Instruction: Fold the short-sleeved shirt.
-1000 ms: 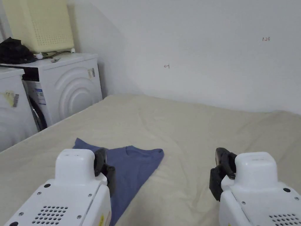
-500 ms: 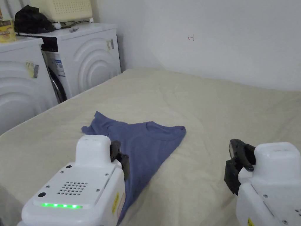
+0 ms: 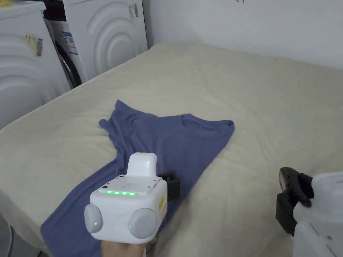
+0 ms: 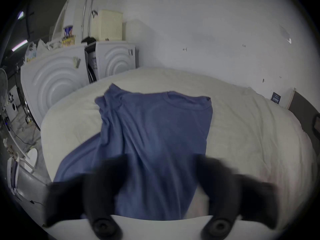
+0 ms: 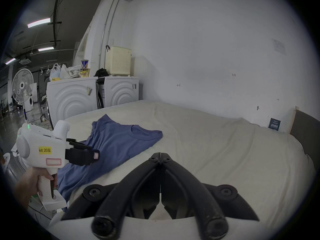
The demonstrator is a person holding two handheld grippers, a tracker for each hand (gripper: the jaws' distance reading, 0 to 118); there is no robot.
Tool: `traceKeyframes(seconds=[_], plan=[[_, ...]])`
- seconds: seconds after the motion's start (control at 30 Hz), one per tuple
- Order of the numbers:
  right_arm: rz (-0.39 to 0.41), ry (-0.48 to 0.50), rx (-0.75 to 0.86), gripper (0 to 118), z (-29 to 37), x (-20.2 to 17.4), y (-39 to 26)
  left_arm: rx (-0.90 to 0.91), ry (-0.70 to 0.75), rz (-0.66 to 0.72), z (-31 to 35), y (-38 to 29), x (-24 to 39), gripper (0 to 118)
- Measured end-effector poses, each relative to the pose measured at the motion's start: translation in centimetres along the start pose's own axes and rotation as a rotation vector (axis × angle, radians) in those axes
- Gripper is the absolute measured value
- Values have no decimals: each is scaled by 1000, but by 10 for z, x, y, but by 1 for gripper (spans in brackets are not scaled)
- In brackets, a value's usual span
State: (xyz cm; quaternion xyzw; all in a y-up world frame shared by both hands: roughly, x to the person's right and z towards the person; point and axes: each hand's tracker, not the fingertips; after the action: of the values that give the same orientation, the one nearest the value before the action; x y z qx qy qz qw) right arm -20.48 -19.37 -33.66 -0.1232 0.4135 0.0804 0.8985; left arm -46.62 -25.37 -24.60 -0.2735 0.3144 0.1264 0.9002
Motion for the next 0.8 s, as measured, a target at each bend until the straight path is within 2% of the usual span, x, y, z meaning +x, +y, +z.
traceKeyframes(seconds=[0.03, 0.1, 0.3, 0.43, 0.47, 0.63, 0.67, 0.7, 0.73, 0.8], plan=[[3, -2, -4, 0, -2, 0, -1, -36, -22, 25, -5, 0, 0, 103], [6, -5, -14, 0, -4, 1, -4, 7, -26, 29, -9, 1, 2, 104], [13, -2, -39, 0, -5, 3, -9, -90, 20, 14, -43, 5, 3, 104], [21, -5, -52, 0, -8, 4, -12, -205, -26, 88, -65, -4, -4, 103], [19, -6, -56, 0, -9, 4, -12, -169, 6, 61, -61, -2, -3, 101], [-4, -7, -69, 0, -11, 5, -14, -155, 34, 66, -60, -2, -4, 63], [-6, -3, -71, 0, -10, 6, -15, -153, 31, 73, -58, -1, -5, 46], [-4, 0, -74, 0, -10, 5, -15, -146, 30, 96, -57, 0, -6, 19], [1, 0, -76, 0, -10, 5, -15, -136, 32, 135, -58, 0, -7, 14], [16, -5, -77, 0, -9, 4, -15, -148, 29, 131, -62, -1, -9, 13]])
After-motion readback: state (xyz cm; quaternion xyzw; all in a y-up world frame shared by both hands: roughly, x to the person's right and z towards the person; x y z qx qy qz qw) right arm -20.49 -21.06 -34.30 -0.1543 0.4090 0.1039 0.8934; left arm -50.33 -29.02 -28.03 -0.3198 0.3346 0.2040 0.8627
